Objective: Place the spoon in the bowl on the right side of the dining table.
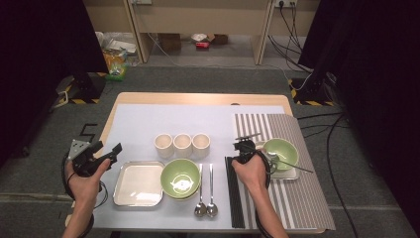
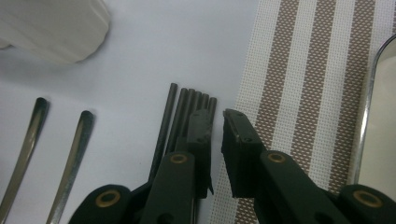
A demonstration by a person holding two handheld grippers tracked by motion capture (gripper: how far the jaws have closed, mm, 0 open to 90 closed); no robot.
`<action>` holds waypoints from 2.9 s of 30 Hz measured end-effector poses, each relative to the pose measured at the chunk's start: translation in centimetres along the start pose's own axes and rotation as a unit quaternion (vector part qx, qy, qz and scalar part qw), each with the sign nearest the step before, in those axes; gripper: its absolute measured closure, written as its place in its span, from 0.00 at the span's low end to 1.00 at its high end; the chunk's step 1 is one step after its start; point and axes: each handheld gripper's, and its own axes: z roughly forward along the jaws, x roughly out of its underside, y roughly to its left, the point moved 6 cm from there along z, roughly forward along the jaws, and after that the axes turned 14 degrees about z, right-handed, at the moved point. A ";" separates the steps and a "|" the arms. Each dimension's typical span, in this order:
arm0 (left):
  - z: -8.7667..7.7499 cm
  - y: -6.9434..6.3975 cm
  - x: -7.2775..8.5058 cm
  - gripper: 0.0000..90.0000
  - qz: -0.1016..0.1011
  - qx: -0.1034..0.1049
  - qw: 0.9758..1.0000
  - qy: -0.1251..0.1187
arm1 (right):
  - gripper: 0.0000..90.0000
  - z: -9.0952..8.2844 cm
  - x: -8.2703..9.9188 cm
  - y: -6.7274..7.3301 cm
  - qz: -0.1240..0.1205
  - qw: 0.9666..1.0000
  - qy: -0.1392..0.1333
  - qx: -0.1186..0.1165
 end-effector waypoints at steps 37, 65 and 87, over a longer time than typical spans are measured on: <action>-0.1 0.1 0.0 0.25 -0.001 -0.002 1.000 -0.001 | 0.96 0.5 0.3 -0.2 0.038 0.999 0.011 0.024; -0.1 0.1 0.0 0.25 0.000 -0.002 1.000 -0.001 | 0.94 1.1 -2.3 -2.6 0.076 0.995 -0.018 0.055; -0.1 -0.1 0.0 0.25 -0.001 -0.001 1.000 -0.002 | 0.90 -3.9 3.5 -2.9 0.056 0.997 0.038 0.048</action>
